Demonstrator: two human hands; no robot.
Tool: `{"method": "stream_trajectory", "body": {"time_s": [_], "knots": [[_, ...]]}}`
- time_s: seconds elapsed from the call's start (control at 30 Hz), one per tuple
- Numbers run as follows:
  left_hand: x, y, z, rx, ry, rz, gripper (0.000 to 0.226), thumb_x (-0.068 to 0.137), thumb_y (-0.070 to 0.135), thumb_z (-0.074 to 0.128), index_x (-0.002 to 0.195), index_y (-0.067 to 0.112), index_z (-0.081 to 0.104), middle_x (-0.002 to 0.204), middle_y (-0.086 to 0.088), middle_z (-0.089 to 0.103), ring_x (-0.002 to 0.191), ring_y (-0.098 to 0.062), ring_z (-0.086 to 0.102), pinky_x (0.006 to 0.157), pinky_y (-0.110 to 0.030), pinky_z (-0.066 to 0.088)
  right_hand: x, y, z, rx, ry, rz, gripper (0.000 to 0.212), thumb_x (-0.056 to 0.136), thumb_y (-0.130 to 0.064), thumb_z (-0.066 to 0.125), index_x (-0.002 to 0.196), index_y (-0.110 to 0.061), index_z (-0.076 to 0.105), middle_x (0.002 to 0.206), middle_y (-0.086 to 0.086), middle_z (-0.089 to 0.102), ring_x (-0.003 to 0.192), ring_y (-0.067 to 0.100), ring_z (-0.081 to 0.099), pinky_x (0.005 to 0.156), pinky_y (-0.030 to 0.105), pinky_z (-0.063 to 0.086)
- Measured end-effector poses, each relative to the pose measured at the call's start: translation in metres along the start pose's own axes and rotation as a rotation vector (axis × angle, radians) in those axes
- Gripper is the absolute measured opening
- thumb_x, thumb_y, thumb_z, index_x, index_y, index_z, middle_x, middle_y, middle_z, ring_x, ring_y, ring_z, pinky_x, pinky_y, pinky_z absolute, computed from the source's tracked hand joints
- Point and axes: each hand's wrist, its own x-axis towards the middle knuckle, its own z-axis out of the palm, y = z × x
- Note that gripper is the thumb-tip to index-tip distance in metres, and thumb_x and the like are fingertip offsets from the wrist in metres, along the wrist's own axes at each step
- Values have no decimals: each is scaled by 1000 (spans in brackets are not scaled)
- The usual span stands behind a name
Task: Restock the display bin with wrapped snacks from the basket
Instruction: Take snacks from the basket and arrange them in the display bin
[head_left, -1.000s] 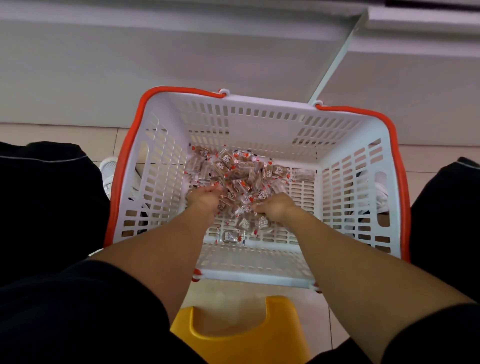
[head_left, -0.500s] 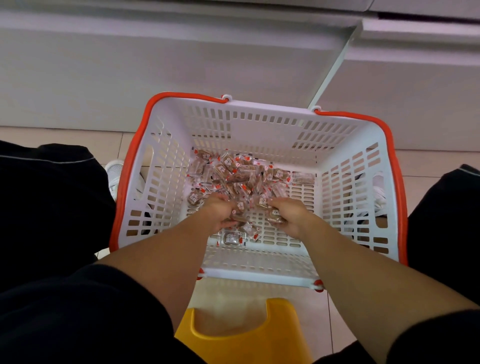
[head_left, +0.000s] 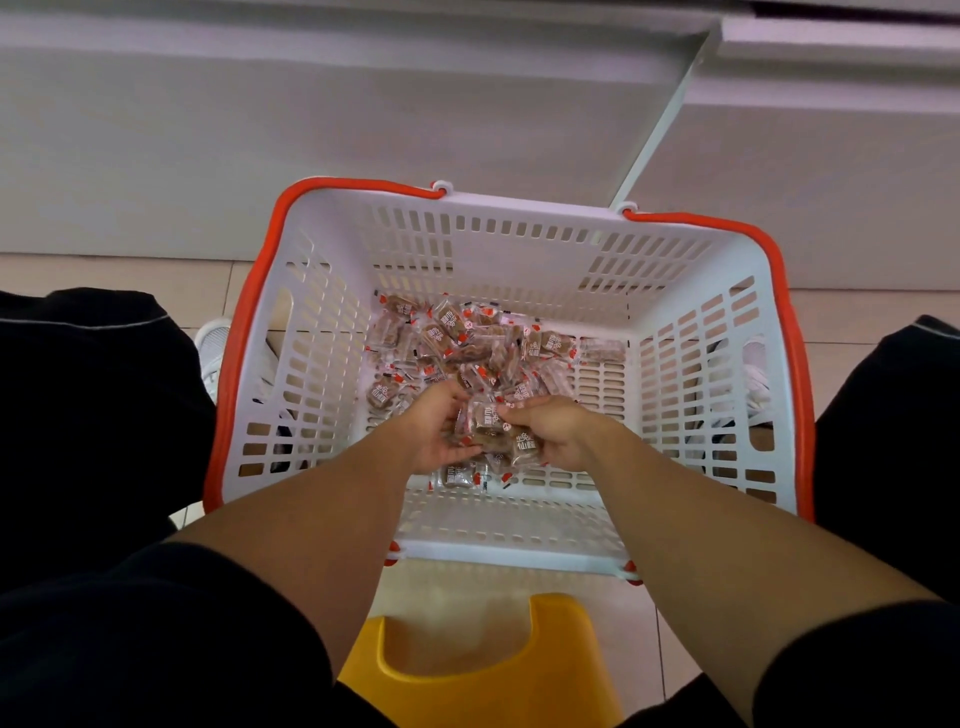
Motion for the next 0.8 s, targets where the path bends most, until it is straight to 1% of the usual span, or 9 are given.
{"method": "stream_trajectory", "body": {"time_s": [0.1,0.23,0.37,0.47,0.5,0.53,0.6,0.7,0.8], "knots": [[2,0,3,119,16,41,36,88,35,70,116,14,65,100,-8,73,82,-22,73,77,-34,60,0,0,3,-63,40,-59,38,83,-19,78,116,-10,61,107,11,71,89,26,70,67,34,57],[9,-4,5,184,111,126,31,93,26,67,115,4,65,94,-10,72,78,-23,72,81,-40,61,4,4,5,-51,125,-95,35,76,-17,85,105,-17,65,103,6,71,87,20,67,69,34,57],[12,-4,5,162,160,150,23,95,18,63,109,0,65,107,-18,72,97,-33,71,89,-49,57,8,2,-1,170,257,-57,23,80,-14,81,99,-9,71,102,11,75,66,15,72,59,28,58],[11,-4,5,197,147,134,15,94,14,64,100,0,65,105,-21,72,97,-33,71,90,-48,56,4,-4,-3,365,188,28,19,87,-18,74,99,-6,67,106,11,73,84,22,71,83,40,59],[11,-5,5,196,133,127,14,95,14,64,98,0,65,106,-21,72,97,-33,71,90,-47,57,2,-6,-3,406,168,49,19,87,-20,74,96,-5,66,102,10,72,84,23,71,77,40,61],[11,-5,6,187,119,124,14,95,13,63,98,0,64,106,-21,72,96,-32,72,89,-46,57,0,-8,-2,423,166,65,20,85,-22,76,92,-6,65,94,8,72,77,22,70,63,36,61],[12,-5,7,177,101,124,15,95,14,62,101,0,64,105,-19,72,92,-28,72,83,-39,60,-2,-9,0,457,186,91,19,82,-22,78,87,-8,66,80,4,70,58,15,64,40,22,49],[11,-5,8,221,84,137,16,96,15,61,104,2,65,100,-16,73,81,-22,71,71,-32,59,-2,-6,1,572,158,100,17,84,-14,76,91,-4,65,80,9,73,54,10,62,36,17,45],[11,-5,9,224,76,139,14,97,14,60,106,6,66,97,-11,71,78,-20,67,75,-34,59,-1,-4,4,493,210,100,25,78,-13,80,94,0,66,68,10,71,47,11,61,38,18,48]]}}
